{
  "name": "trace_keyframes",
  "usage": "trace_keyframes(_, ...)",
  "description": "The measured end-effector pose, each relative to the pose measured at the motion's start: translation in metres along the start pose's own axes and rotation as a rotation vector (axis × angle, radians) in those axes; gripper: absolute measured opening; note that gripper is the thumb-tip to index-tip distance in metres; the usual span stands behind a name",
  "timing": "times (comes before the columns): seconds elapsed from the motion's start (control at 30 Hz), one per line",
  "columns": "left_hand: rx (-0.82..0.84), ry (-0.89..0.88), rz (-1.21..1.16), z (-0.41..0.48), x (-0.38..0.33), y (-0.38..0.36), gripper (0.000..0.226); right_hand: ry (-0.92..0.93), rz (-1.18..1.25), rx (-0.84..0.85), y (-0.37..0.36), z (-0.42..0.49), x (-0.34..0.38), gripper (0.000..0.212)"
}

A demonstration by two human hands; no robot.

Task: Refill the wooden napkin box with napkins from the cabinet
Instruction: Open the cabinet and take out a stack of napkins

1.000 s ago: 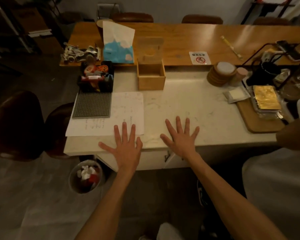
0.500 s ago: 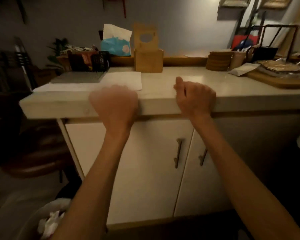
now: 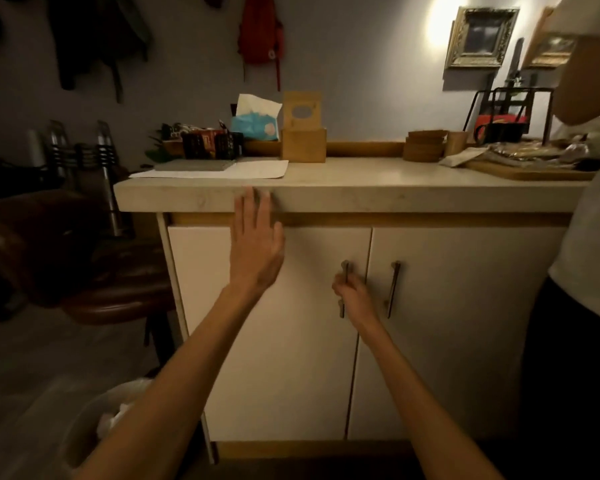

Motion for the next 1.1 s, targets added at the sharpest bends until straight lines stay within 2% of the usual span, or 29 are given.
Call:
trace_keyframes(0.1, 0.097, -0.121, -0.093, -0.038, -0.022, -0.025, 0.055, -0.005, 0.024, 0.118, 0.006, -0.027, 0.004, 0.034)
trace_keyframes(0.17, 0.133, -0.193, -0.093, -0.041, -0.043, -0.034, 0.051, -0.004, 0.072, 0.308, 0.006, -0.070, 0.005, 0.046)
trace_keyframes(0.23, 0.044, -0.179, -0.098, -0.041, -0.052, -0.020, 0.047, 0.036, 0.019, 0.405, 0.010, -0.115, 0.009, 0.044)
trace_keyframes(0.27, -0.038, -0.149, -0.107, -0.044, -0.051, -0.006, 0.046, 0.115, 0.007, 0.347, 0.020, -0.130, 0.019, 0.038)
trace_keyframes(0.33, -0.114, -0.096, -0.171, -0.056, -0.043, 0.015, 0.045, 0.297, 0.082, 0.108, 0.052, -0.146, 0.041, 0.031)
trace_keyframes(0.37, -0.107, -0.077, -0.198, -0.061, -0.040, 0.023, 0.045, 0.322, 0.160, 0.100, 0.054, -0.148, 0.049, 0.031)
trace_keyframes(0.43, -0.049, -0.032, -0.254, -0.070, -0.038, 0.036, 0.047, 0.211, 0.325, 0.337, 0.025, -0.148, 0.049, 0.038)
trace_keyframes(0.5, 0.015, 0.014, -0.329, -0.077, -0.036, 0.050, 0.046, 0.140, 0.376, 0.588, -0.009, -0.158, 0.048, 0.043)
trace_keyframes(0.6, 0.146, 0.096, -0.415, -0.085, -0.016, 0.074, 0.035, 0.147, 0.331, 0.965, -0.054, -0.186, 0.059, 0.042)
trace_keyframes(0.63, 0.218, 0.173, -0.384, -0.084, -0.005, 0.081, 0.020, 0.124, 0.291, 1.093, -0.069, -0.194, 0.060, 0.040)
trace_keyframes(0.67, 0.332, 0.283, -0.299, -0.080, 0.013, 0.081, 0.017, 0.108, 0.220, 1.179, -0.083, -0.197, 0.059, 0.039)
trace_keyframes(0.7, 0.446, 0.414, -0.203, -0.076, 0.033, 0.082, 0.046, 0.107, 0.105, 1.198, -0.096, -0.191, 0.056, 0.038)
trace_keyframes(0.73, 0.525, 0.554, -0.096, -0.073, 0.060, 0.083, 0.070, 0.131, -0.029, 1.148, -0.108, -0.175, 0.053, 0.036)
trace_keyframes(0.77, 0.563, 0.656, 0.010, -0.069, 0.079, 0.089, 0.082, 0.157, -0.146, 1.041, -0.118, -0.151, 0.051, 0.035)
trace_keyframes(0.83, 0.613, 0.698, 0.180, -0.060, 0.101, 0.096, 0.076, 0.166, -0.292, 0.712, -0.127, -0.083, 0.043, 0.033)
trace_keyframes(0.9, 0.630, 0.661, 0.304, -0.060, 0.114, 0.095, 0.059, 0.022, -0.268, 0.501, -0.136, -0.018, 0.017, 0.030)
trace_keyframes(1.03, 0.623, 0.631, 0.326, -0.063, 0.131, 0.101, 0.052, -0.249, -0.178, 0.433, -0.182, 0.061, -0.037, 0.008)
trace_keyframes(1.1, 0.627, 0.614, 0.316, -0.062, 0.136, 0.101, 0.055, -0.329, -0.116, 0.446, -0.205, 0.076, -0.053, 0.018)
Point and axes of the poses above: each hand's wrist, its own z-axis towards the middle knuckle, its own y-axis out of the back of the hand, x = y × z, the point moved 10 cm from there along z, towards the middle knuckle, and after that the axes turned 5 degrees about z, right-handed, at the moved point
